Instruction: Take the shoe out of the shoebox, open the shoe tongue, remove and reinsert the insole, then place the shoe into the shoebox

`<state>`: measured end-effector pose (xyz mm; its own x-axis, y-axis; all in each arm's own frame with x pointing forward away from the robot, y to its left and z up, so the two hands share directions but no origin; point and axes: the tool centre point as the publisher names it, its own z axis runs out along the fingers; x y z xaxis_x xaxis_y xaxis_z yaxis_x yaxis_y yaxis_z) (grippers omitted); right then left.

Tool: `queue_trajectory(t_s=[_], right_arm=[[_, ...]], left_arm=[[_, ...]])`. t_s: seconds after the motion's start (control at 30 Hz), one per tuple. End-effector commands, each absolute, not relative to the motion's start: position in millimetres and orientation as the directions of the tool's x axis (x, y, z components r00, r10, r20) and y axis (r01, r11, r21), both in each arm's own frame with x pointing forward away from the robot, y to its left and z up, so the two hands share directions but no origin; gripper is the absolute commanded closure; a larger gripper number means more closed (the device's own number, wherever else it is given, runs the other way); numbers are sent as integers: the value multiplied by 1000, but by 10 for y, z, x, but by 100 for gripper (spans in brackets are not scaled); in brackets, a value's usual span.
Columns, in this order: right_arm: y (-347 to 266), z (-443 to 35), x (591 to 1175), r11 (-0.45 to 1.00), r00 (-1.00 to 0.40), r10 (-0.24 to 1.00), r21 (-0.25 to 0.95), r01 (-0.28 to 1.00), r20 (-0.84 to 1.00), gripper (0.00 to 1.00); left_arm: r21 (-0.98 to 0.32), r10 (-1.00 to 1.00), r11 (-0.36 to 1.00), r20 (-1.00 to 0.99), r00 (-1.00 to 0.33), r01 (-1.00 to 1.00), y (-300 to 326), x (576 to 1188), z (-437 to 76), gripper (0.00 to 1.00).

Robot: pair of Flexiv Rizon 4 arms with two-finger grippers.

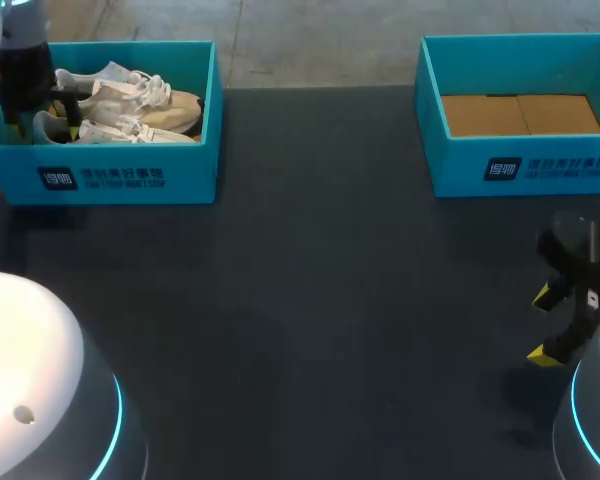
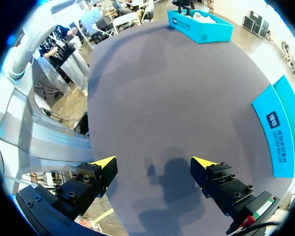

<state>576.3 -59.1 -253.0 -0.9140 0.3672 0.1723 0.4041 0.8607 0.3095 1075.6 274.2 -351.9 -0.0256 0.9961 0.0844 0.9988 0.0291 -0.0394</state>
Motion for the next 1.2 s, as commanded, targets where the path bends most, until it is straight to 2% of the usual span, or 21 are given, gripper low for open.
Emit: queue_trajectory(t_s=[0.03,0.8,1.0,1.13,1.2], right_arm=[[-592,-2539,5736,860,-914,369,311,405,168,0],[-592,-2539,5736,860,-914,369,311,405,168,0],[-592,-2539,5736,860,-914,369,311,405,168,0],[-592,-2539,5736,860,-914,369,311,405,168,0],[-592,-2539,5736,860,-914,369,311,405,168,0]], left_arm=[[-46,997,28,79,-25,999,2758,10793,-3576,0],[-45,998,41,53,-39,998,2857,10769,-3607,0],[-52,998,45,48,-43,998,2842,10784,-3642,12],[-47,998,35,56,-33,998,2840,10772,-3674,24],[-43,998,25,62,-22,999,2836,10755,-3692,23]])
